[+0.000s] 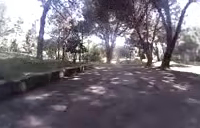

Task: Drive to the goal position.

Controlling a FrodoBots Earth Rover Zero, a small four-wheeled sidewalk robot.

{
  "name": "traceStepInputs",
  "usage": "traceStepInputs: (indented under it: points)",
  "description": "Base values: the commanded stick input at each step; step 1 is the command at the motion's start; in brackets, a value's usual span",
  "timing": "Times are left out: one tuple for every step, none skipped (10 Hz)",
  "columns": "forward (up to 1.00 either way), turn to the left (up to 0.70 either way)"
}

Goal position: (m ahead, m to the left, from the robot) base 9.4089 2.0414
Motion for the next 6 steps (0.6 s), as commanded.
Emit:
traceStepInputs:
  points:
    - [0.85, 0.0]
    - [0.85, 0.0]
    - [0.85, 0.0]
    - [0.85, 0.0]
    - [0.85, 0.0]
    - [0.85, 0.0]
